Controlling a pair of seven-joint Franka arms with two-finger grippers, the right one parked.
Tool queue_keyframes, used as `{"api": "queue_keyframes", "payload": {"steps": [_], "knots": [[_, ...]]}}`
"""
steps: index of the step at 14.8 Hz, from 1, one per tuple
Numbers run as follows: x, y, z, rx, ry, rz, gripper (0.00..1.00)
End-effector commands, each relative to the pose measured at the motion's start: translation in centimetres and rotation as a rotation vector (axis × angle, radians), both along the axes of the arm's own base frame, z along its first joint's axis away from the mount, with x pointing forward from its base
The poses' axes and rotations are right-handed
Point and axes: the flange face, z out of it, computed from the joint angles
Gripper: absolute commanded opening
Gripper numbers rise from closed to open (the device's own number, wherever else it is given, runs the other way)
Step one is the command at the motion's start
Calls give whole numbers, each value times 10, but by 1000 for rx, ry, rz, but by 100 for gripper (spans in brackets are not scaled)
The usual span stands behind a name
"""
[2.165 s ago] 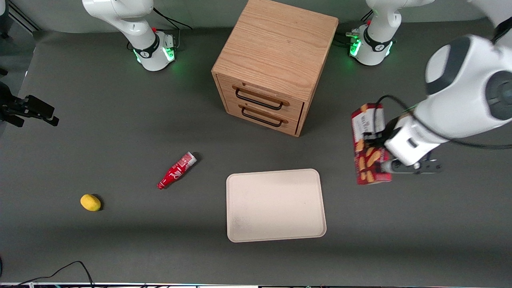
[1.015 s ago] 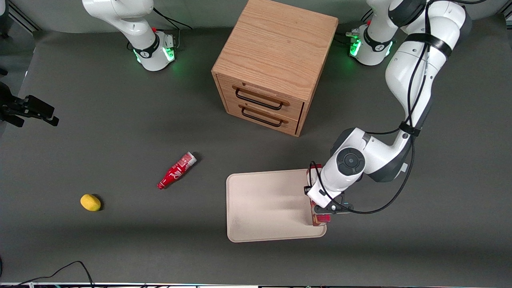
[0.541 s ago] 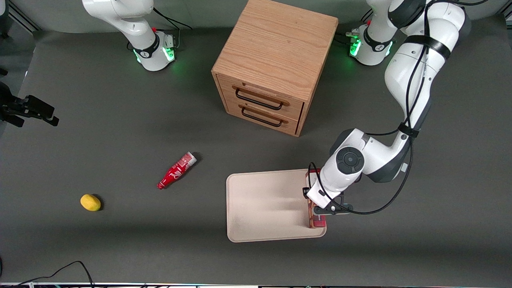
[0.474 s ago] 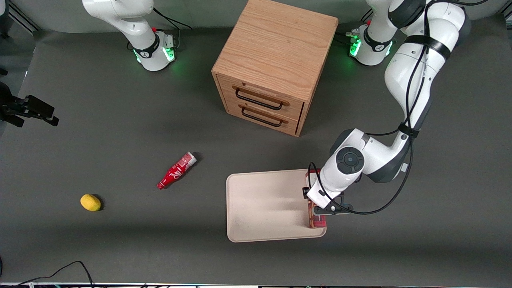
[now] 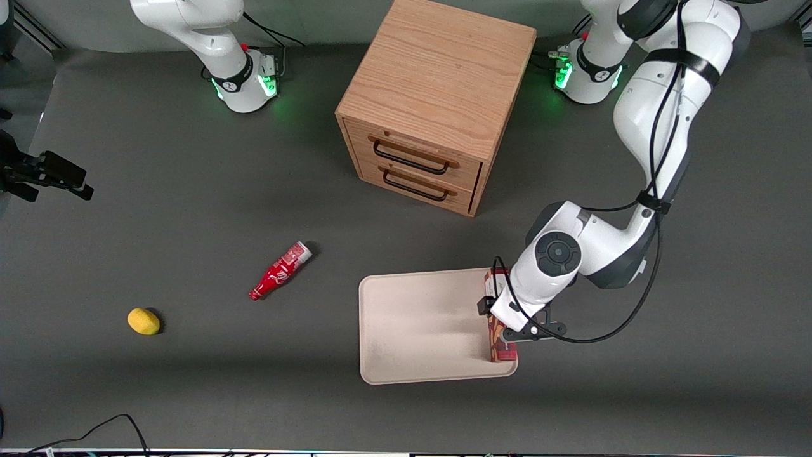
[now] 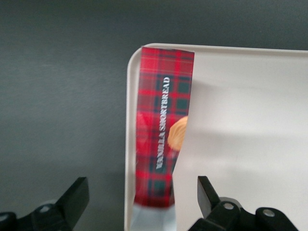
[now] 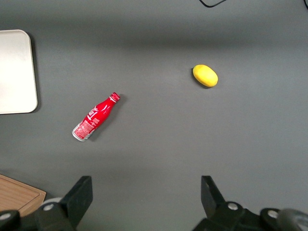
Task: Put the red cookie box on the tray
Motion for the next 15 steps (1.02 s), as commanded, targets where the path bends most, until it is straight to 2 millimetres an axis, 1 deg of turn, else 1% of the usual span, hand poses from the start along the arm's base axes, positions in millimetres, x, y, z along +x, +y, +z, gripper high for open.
{"api": "queue_keyframes", "payload": {"steps": [1,3,6,7,9,11,12,13,14,15], "knots": [[-20,1,80,61,17,25,100],[-36,11,142,51,52,62,100],[-65,40,225,86,83,62,100],[-72,59,248,91,97,80,100],[-91,98,295,71,138,51,100],[-115,158,345,33,166,24,100],[-127,181,361,31,182,5,100],[-139,201,374,36,197,-20,100],[-149,220,385,40,210,-37,100],[-160,238,390,42,227,-65,100]]}}
